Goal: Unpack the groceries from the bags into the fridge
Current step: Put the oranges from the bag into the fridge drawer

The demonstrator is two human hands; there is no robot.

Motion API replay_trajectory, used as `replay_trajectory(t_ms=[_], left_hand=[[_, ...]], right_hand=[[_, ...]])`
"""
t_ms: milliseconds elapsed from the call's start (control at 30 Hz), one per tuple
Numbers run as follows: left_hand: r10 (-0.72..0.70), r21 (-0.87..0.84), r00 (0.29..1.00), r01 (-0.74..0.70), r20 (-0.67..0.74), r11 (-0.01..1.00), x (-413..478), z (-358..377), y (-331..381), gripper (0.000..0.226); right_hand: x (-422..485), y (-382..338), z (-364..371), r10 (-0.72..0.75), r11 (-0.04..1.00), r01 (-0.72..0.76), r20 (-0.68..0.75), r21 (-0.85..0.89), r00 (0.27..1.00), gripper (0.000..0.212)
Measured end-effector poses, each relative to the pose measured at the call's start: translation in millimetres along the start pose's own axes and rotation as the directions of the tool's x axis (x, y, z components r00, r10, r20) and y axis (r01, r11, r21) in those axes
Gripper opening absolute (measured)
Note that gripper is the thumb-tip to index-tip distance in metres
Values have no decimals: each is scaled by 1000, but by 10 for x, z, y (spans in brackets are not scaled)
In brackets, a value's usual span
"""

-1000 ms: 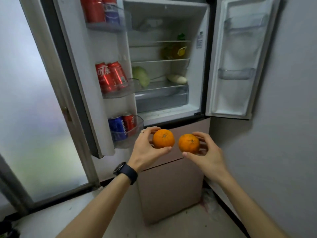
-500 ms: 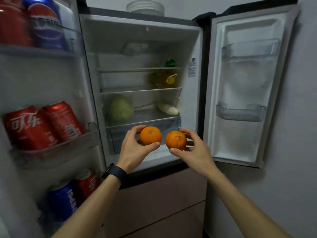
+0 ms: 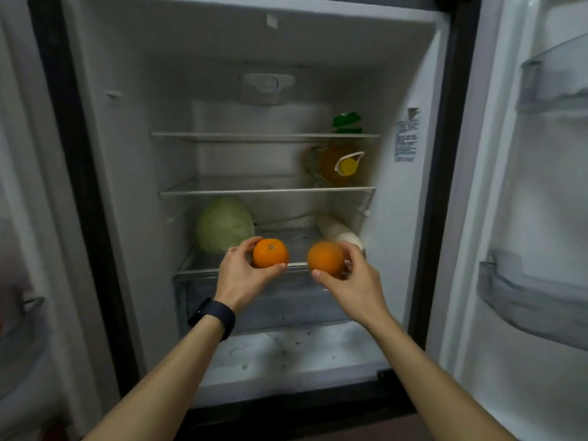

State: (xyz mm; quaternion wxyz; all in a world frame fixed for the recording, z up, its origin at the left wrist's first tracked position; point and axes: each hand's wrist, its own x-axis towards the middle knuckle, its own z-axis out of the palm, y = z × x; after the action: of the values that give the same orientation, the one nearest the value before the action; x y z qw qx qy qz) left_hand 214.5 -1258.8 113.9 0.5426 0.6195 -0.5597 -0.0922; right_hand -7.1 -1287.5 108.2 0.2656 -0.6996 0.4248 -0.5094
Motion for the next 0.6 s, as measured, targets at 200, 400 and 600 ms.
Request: replay_trajectory(t_ms=[200,400,600], left_hand=[[-79,181,995,89,-60,979,556,399,-151,81],[-159,315,986,169,-56,934,911,595,-357,72],[-257,338,966,251,-28,907,1042,698,-596,72]], right_hand=[[926,381,274,42,991,-40,16,-127,999,72],[1442,640,602,87,976,-70,72,-208,994,72],[1625,745,835,106,878,6,207,-479,973,70]])
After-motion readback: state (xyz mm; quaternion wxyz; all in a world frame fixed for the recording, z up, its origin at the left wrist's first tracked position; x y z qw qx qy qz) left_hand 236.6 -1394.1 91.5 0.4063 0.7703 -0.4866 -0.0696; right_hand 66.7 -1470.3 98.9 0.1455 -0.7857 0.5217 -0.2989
